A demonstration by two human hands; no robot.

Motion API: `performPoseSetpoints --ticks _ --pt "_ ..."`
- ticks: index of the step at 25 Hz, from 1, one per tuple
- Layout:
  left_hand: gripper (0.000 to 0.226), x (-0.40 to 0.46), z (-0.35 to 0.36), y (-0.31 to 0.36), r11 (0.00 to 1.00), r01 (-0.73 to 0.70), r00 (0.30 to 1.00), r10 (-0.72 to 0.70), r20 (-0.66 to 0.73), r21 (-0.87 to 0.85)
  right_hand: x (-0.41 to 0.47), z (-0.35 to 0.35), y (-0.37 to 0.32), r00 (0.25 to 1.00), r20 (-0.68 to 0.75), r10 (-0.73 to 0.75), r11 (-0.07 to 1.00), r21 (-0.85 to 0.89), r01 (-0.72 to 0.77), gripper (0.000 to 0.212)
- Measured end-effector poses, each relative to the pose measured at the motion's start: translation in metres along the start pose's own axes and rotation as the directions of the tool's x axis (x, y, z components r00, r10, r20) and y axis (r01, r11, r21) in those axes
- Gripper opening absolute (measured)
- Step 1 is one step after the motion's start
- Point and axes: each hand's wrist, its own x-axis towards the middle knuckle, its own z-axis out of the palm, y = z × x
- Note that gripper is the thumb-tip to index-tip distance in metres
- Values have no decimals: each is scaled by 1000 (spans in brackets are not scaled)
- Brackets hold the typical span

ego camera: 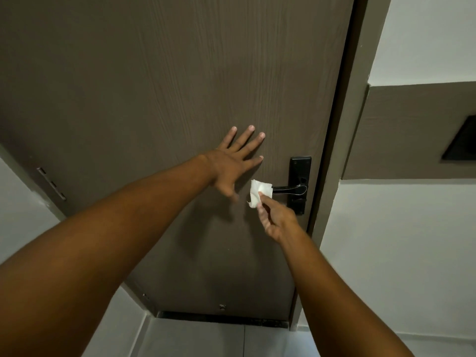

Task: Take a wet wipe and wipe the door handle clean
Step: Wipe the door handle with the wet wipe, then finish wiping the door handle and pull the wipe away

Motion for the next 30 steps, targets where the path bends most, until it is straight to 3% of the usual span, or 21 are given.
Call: performPoseSetpoints --ticks 2,3,4,6,7,8,11,13,18,23,27,30 --pt "106 -9 -13 15 962 -34 992 0 -127 -271 -9 -3 -7 997 29 -69 992 -101 72 28" --pt "90 -11 -18 24 887 -23 984 -60 -166 -460 -14 -4 -12 992 71 -107 988 -107 114 28" --pt "75 -10 -21 35 747 30 979 -156 -132 -665 -19 -5 -17 984 116 -134 985 -95 145 27" --pt "46 0 -29 55 347 168 963 -259 78 -923 -28 -14 -31 972 174 -161 982 -69 175 22" --pt "35 9 -33 65 190 198 955 -257 146 -962 -32 -23 -39 969 189 -160 983 -57 173 20" --pt "26 20 -36 75 97 197 953 -254 167 -976 -37 -36 -49 967 202 -154 986 -32 164 21" --pt "23 62 -54 117 -93 152 953 -250 171 -984 -49 -100 -86 958 224 -181 982 87 166 30" --pt "25 98 -71 154 -149 127 964 -212 158 -981 -61 -154 -118 958 186 -220 974 103 203 33" --pt "31 216 -149 289 -98 43 999 19 42 -994 -113 -313 -219 941 -76 -329 943 25 332 27" --pt "27 325 -258 460 -92 -40 982 182 -56 -995 -194 -479 -309 808 -437 -394 900 -6 435 27" --pt "22 391 -336 609 -70 -104 949 292 -120 -992 -251 -598 -371 748 -568 -344 910 -6 414 35" --pt "26 434 -367 690 -45 -102 938 328 -111 -994 -267 -670 -408 627 -715 -309 915 -45 400 26"
